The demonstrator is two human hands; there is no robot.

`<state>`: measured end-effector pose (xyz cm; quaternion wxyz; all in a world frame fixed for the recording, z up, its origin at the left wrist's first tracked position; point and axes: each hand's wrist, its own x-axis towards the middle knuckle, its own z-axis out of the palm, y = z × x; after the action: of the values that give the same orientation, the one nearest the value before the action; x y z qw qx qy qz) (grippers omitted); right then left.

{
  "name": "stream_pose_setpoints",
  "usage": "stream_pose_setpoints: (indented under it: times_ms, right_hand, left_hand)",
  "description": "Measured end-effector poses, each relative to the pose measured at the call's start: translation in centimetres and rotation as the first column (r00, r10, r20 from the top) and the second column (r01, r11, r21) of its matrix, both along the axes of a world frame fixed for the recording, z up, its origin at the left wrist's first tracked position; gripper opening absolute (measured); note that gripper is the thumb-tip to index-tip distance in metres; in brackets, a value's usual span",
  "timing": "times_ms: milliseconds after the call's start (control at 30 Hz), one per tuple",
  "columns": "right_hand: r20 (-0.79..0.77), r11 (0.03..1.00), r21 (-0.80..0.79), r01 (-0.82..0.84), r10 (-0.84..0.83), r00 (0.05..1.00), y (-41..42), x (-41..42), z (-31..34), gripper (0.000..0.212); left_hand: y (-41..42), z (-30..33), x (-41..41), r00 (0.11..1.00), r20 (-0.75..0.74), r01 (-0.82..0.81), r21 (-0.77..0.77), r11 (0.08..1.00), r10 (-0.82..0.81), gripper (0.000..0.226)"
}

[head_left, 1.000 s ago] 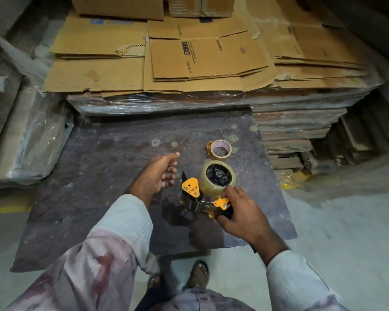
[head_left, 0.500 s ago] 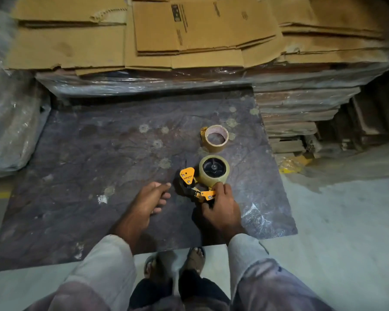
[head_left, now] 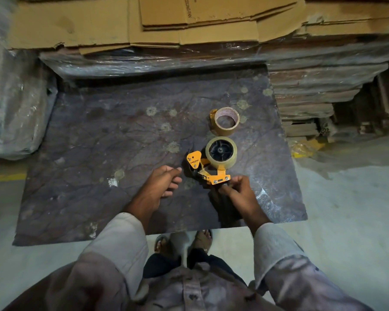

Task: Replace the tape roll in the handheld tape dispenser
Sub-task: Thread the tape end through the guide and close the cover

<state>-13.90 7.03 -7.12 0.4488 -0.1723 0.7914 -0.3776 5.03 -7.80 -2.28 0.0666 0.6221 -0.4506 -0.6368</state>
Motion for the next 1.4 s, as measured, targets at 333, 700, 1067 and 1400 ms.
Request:
stream_pose_setpoints:
  times_ms: [333,700,1067,1400]
  right_hand:
    - [0.656,0.974,0.199,-0.107,-0.051,0.753,-2.5,-0.4,2.3,0.024]
    - [-0.317,0.935,0.142,-0.324,0.353,0.88,-3.7,1.0,5.6,0.014]
    - [-0.875,0.942,0.303,-0.146,0.335,0.351,-6.4,6.6,10.1,0.02]
    - [-0.901,0.913,0.384,-0.136,0.403,0.159,-6.2,11.9,10.1,0.013]
  left_hand:
    - [-1.2,1.3,-1.7,0.998,-0.068,0.003,-0.017,1.0,-0.004,0.017]
    - [-3.0,2.9,0.7,0.992,-0.034,-0.123,-0.063,0.99,0.121,0.027]
    - [-4.1,9.2,1.5,0.814,-0.482,-0.252,0.211,0.944,0.325,0.052]
    - [-4.3,8.9,6.8,0.889,-0.38,-0.221,0.129,0.967,0.254,0.049]
